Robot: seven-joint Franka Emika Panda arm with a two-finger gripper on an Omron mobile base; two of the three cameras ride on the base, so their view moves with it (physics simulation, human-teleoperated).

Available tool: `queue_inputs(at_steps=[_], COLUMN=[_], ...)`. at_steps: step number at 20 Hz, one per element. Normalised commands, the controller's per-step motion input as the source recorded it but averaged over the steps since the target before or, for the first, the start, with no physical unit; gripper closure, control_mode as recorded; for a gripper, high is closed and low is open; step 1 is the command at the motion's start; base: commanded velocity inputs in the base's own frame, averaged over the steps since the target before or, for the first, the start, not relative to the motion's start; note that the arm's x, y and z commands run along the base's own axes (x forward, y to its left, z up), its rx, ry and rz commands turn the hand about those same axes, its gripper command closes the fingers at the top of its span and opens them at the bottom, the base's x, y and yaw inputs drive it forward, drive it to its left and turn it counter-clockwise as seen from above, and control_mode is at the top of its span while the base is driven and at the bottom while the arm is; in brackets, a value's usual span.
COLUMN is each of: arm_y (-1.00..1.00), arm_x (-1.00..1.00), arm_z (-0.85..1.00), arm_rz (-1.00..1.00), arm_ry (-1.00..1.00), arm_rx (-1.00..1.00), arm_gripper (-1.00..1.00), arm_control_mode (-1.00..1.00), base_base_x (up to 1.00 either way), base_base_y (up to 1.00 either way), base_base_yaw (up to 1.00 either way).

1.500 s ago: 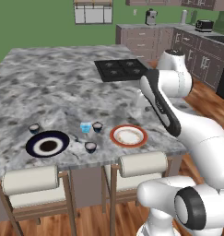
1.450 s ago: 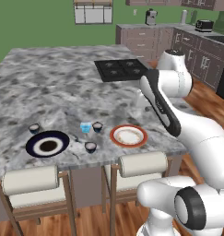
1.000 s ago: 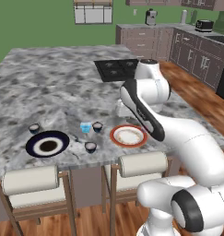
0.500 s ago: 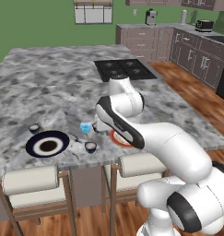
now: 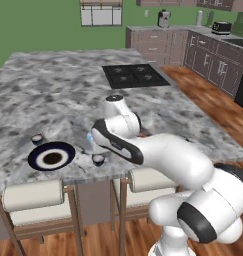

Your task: Place two yogurt containers on each plate.

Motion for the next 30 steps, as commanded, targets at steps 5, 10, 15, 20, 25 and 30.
queue_inputs(at_steps=[5, 10, 15, 20, 25, 30], arm_y=[0.0, 0.0, 0.14, 0.27, 0.23, 0.1], arm_x=[0.57, 0.39, 0.27, 0.26, 0.34, 0.37], arm_z=[-0.39, -0.12, -0.15, -0.25, -0.32, -0.3], arm_rz=[0.32, 0.07, 0.02, 0.07, 0.11, 0.12], arm_ry=[-0.01, 0.06, 0.05, 0.0, -0.04, -0.01], arm_rx=[0.0, -0.03, -0.01, 0.0, 0.0, 0.0], arm_gripper=[-1.0, -1.0, -1.0, -1.0, -1.0, -1.0], arm_control_mode=[-1.0, -1.0, -1.0, -1.0, -1.0, -1.0], base_base_x=[0.0, 0.0, 0.0, 0.0, 0.0, 0.0], base_base_y=[0.0, 0.0, 0.0, 0.0, 0.0, 0.0], base_base_yaw=[0.0, 0.0, 0.0, 0.0, 0.0, 0.0])
